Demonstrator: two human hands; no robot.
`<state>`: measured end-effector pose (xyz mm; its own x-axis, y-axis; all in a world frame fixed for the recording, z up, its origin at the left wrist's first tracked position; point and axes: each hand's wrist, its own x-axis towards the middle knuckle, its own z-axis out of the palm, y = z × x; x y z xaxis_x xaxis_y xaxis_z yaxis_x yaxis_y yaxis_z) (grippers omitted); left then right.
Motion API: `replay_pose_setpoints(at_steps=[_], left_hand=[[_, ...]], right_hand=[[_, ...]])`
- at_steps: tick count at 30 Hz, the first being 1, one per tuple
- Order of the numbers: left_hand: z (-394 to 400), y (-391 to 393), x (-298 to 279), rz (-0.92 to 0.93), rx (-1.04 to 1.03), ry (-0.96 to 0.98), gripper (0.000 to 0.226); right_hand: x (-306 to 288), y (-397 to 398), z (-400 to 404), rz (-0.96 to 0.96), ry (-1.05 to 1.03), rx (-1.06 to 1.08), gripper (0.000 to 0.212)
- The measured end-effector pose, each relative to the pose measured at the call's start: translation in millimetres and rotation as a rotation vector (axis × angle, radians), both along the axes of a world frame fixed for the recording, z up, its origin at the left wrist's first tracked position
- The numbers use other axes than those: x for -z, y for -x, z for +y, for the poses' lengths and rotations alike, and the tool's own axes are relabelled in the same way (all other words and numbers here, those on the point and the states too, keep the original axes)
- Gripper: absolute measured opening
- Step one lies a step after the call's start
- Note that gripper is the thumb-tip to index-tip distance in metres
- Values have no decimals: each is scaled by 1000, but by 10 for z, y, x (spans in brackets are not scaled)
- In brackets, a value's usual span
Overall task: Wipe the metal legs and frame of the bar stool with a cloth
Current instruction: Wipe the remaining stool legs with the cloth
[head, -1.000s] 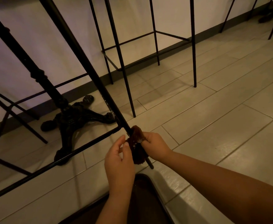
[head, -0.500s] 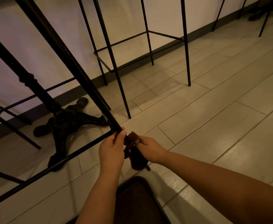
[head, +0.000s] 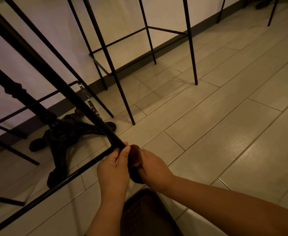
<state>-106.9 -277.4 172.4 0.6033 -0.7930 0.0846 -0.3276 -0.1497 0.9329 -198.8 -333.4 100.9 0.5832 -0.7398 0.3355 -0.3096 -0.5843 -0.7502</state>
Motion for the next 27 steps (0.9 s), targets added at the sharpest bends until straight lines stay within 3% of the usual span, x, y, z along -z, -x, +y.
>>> replay_pose_setpoints(at_steps=[6,11,16,20,27], left_hand=[[-13,-24,22,2,-2,15,15],[-72,-34,51,15,-25,20,18],[-101,-43,42,31,-3,19,15],[-101,-80,6,98,46,2,17],[-100,-106,20,130,100,-15,18]], right_hand=[[207,66,23,109,-114,33,34],[296,134,-86,320,-159,18,24],[46,-11,-96,35,-65,14,26],[-59,-90,-128,-73,-85,39,30],[26,-208,-207,-330,-847,42,41]])
